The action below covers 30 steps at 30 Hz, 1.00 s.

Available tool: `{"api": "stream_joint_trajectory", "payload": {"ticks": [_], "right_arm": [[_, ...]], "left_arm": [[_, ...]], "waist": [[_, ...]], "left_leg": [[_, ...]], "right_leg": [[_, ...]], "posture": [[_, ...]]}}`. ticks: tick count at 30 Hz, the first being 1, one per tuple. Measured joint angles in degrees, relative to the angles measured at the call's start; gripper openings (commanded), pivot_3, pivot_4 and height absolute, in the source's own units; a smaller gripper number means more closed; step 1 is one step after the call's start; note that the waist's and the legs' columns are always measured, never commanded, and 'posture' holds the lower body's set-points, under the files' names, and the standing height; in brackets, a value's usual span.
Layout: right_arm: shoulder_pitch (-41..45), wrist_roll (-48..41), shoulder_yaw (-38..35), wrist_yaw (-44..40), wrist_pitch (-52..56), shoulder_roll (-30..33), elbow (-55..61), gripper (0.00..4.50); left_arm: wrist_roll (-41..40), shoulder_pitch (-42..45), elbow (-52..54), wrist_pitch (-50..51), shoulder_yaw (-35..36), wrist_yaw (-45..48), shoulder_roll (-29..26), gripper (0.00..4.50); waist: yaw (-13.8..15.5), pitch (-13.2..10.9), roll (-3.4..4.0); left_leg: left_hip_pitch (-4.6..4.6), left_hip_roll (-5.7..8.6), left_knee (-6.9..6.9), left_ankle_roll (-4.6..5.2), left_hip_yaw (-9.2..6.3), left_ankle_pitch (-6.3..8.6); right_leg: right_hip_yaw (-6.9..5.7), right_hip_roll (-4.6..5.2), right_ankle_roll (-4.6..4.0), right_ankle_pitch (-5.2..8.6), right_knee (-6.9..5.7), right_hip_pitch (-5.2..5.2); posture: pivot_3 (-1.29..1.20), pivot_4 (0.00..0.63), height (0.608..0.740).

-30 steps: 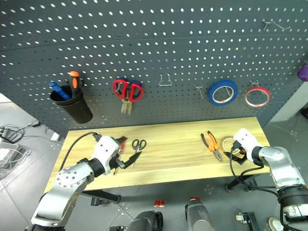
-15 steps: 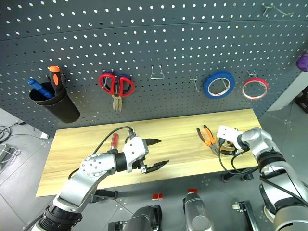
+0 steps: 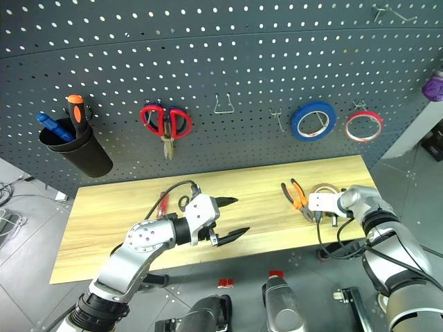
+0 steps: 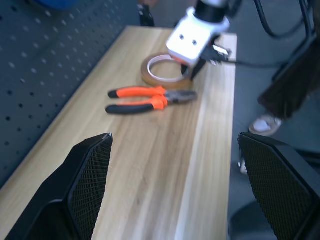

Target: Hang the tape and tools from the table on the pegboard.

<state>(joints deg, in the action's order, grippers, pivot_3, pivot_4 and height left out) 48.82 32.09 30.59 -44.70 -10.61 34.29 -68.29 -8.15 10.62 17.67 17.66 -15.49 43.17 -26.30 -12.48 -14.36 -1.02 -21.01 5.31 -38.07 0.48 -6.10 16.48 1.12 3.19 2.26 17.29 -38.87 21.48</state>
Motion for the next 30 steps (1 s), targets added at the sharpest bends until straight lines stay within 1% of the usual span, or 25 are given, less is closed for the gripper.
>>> {"api": "stream_joint_trajectory", "payload": {"ticks": [5,8,11,14,17,19,22,25,30], "right_arm": [[-2.9,-0.1,-0.9,2.6,-2.5,1.7,2.6,0.41],[-6.9,-2.3,-3.4,1.7,-3.1,5.0,7.6,0.41],[-11.7,-6.2,-8.7,1.6,-2.1,9.4,17.2,0.41],[-18.7,-8.6,-15.7,6.5,0.2,11.4,32.4,0.41],[-28.2,-8.6,-19.5,12.4,1.8,9.7,48.2,0.41],[-34.9,-8.1,-20.8,16.5,2.3,7.0,59.1,0.41],[-40.1,-6.1,-20.9,21.4,1.7,3.1,70.9,0.41],[-39.1,-4.2,-21.2,24.8,1.4,0.5,77.0,0.41],[-30.0,-3.4,-20.8,26.7,3.5,-4.4,76.5,0.41]], "left_arm": [[-2.1,-0.1,0.0,1.1,2.8,-2.6,2.5,4.24],[-4.1,-0.1,0.1,0.8,5.2,-2.4,2.9,4.24],[-6.0,-0.2,0.1,0.9,7.4,-1.3,2.0,4.24],[-8.6,-0.4,0.7,1.0,8.7,0.0,1.5,4.24],[-9.6,-0.7,1.0,0.8,9.9,-0.4,1.5,4.24],[-9.7,-0.7,1.2,0.5,11.2,-1.7,1.9,4.24],[-9.8,-0.7,2.3,0.3,13.2,-3.6,2.1,4.24],[-9.8,-0.9,2.7,-0.6,14.3,-4.6,2.0,4.24],[-9.6,-1.0,2.7,-1.4,14.5,-5.4,2.0,4.24]], "waist": [[0.0,0.1,-0.11],[0.4,0.1,-0.08],[0.1,0.2,0.04],[-0.6,0.2,0.11],[-0.6,0.2,0.12],[-0.5,0.2,0.15],[-0.6,0.2,0.16],[-0.5,0.2,0.16],[-0.4,0.2,0.17]], "left_leg": [[0.09,0.02,-0.05,0.01,-0.01,0.0],[0.01,0.02,-0.02,-0.09,0.0,-0.05],[-0.35,0.01,-0.04,-0.12,0.1,-0.07],[-0.73,-0.11,-0.08,-0.13,0.17,-0.08],[-0.81,-0.18,-0.05,-0.14,0.1,-0.08],[-0.83,-0.17,-0.06,-0.15,0.1,-0.08],[-0.82,-0.1,-0.17,-0.14,0.16,-0.09],[-0.8,-0.06,-0.34,-0.13,0.17,-0.09],[-0.79,-0.09,-0.41,-0.02,0.13,-0.19]], "right_leg": [[0.01,0.0,0.1,-0.11,0.05,-0.12],[0.0,0.0,0.1,-0.11,0.03,-0.03],[0.06,0.0,0.11,-0.12,0.01,0.34],[0.1,-0.06,0.11,-0.12,-0.08,0.77],[0.01,-0.1,0.11,-0.12,-0.09,0.84],[0.03,-0.1,0.11,-0.12,-0.09,0.86],[0.15,-0.08,0.21,-0.2,-0.09,0.85],[0.19,-0.09,0.22,-0.38,-0.08,0.81],[0.14,-0.13,0.03,-0.63,-0.1,0.81]], "posture": [[-0.35,0.206,0.74],[-0.35,0.203,0.74],[-0.37,0.205,0.74],[-0.39,0.207,0.74],[-0.39,0.205,0.74],[-0.39,0.204,0.74],[-0.38,0.202,0.74],[-0.38,0.195,0.74],[-0.36,0.186,0.74]]}}
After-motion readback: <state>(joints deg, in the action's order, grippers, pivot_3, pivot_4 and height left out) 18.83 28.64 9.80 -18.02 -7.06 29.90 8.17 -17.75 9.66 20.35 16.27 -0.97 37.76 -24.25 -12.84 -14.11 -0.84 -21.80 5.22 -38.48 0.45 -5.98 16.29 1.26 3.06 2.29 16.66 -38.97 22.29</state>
